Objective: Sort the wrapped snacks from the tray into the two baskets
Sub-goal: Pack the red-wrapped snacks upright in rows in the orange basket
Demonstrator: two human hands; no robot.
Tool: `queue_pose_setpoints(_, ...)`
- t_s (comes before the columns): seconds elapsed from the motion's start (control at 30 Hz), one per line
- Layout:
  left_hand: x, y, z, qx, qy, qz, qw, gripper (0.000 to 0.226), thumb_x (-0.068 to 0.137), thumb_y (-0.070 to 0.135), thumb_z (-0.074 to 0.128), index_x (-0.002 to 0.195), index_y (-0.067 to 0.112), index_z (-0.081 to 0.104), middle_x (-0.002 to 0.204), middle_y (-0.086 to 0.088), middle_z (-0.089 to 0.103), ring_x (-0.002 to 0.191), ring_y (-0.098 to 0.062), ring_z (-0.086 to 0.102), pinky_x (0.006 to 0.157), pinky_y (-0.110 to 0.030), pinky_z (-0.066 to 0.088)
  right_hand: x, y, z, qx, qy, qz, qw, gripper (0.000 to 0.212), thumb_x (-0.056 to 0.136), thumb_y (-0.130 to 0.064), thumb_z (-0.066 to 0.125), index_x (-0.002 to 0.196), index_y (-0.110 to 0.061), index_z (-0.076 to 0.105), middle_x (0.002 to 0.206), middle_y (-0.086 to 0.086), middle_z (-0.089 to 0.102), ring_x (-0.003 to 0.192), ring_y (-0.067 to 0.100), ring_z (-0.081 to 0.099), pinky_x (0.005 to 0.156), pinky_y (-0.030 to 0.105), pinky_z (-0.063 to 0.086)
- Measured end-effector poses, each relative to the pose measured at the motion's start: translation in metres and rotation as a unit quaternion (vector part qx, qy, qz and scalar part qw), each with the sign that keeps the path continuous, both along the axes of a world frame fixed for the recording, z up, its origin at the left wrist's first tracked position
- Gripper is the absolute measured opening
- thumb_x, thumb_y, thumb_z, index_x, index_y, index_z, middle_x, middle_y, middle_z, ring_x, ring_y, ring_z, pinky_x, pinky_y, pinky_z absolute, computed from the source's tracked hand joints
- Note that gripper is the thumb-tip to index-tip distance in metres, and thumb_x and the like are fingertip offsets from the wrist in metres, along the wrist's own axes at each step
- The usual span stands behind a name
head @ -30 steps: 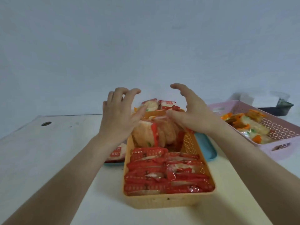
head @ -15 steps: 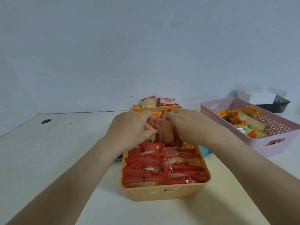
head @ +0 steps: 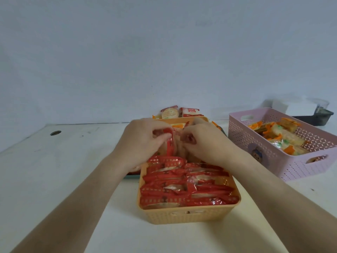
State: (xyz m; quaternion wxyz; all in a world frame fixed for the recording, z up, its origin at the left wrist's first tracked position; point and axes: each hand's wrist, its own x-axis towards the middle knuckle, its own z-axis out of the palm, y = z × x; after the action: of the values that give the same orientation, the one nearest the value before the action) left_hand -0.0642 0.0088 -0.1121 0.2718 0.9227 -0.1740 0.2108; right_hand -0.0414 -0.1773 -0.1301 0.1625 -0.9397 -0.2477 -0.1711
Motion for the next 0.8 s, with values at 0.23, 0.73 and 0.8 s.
queue_pose_setpoints(0.23, -0.006, -0.003, 0.015, -0.293, -0.051, -0.006, 0.955, 0.006, 0.083, 0.033, 0.072, 0.084, 0.027, 0.070, 0.060, 0.006, 0.070, 0.059, -0.003, 0.067, 0.056, -0.017, 0.051, -0.005, 0.003, 0.000, 0.169, -0.013, 0.099, 0.981, 0.063, 0.076, -0.059, 0.066, 0.129, -0.029, 0.053, 0.118, -0.004, 0.051, 0.105, 0.013, 0.055, 0.090, 0.034, 0.049)
queue_pose_setpoints(0.73, -0.003, 0.003, -0.009, 0.010, 0.132, -0.025, 0.991, 0.074, 0.090, 0.041, 0.059, 0.146, 0.040, 0.010, 0.096, 0.018, 0.064, 0.086, 0.001, 0.061, 0.072, -0.014, 0.043, -0.011, 0.000, 0.000, 0.239, -0.042, 0.029, 0.970, 0.041, 0.081, -0.019, 0.067, 0.118, -0.025, 0.051, 0.078, -0.010, 0.059, 0.068, 0.014, 0.059, 0.068, 0.039, 0.052)
queue_pose_setpoints(0.8, -0.005, 0.004, -0.012, 0.074, 0.125, -0.017, 0.989, 0.084, 0.087, 0.039, 0.064, 0.148, 0.038, 0.006, 0.091, 0.018, 0.067, 0.084, 0.000, 0.061, 0.077, -0.020, 0.045, -0.013, -0.007, 0.009, 0.295, -0.006, 0.004, 0.955, 0.034, 0.081, -0.019, 0.068, 0.108, -0.027, 0.049, 0.080, -0.008, 0.060, 0.067, 0.015, 0.059, 0.064, 0.036, 0.050)
